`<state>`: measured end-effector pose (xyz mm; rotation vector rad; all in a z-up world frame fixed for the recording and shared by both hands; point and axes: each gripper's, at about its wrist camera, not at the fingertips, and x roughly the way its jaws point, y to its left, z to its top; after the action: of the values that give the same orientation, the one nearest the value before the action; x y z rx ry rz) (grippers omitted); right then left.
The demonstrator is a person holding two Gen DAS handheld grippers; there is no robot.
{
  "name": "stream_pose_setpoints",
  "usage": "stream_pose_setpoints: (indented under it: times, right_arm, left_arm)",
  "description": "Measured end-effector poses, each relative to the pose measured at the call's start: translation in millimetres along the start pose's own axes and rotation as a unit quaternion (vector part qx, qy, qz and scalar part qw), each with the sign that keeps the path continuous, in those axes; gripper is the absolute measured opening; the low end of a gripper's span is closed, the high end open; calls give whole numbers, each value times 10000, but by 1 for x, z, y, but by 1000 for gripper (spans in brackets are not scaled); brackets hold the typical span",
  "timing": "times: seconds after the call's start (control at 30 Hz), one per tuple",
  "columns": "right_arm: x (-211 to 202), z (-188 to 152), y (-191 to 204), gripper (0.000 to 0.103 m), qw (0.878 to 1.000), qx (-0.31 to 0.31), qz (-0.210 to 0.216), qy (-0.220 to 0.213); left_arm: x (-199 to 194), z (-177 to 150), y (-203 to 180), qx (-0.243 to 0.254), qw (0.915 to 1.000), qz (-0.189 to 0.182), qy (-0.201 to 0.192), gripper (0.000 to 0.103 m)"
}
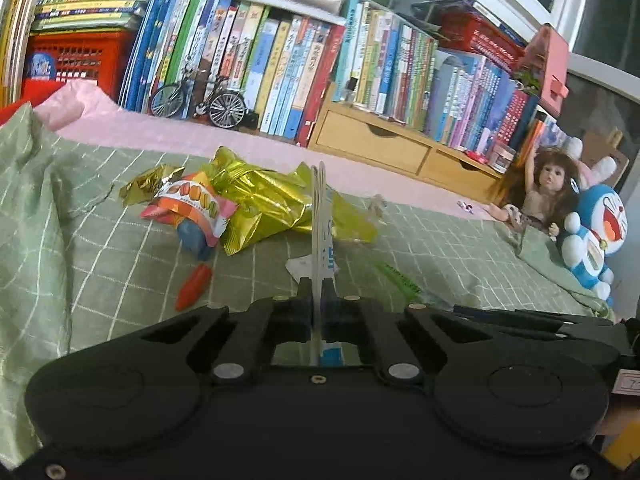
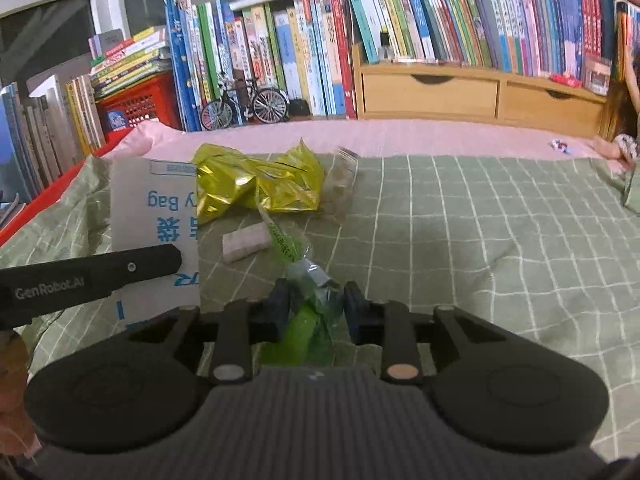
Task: Collect trash
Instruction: 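Carry the white paper packet and green plastic bag over the bed edge toward the bin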
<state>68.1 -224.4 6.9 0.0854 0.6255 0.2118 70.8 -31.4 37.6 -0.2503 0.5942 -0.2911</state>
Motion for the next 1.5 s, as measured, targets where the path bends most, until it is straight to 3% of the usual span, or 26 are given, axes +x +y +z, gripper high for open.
stream_pose_setpoints:
  times: [0.5,0.93,1.23,1.5]
  right_arm:
    - [-71,-9,-5,33,9989,105,269,-365]
    - [-131,-77,7,33,9971,327,566,-379]
    - [-154,-134,9,33,9920,745,989,238]
    - [-152,-173,21,33,9849,750,1111,1091]
  left_arm:
    - [-72,-6,-19,256,9987,-373,-220,4]
    - [-138,-81,-37,513,9945,-881,234,4]
    - [-180,-133,-41,795,9902,-995,581,4]
    - [-179,-174,-30,557,9835,-937,1441,4]
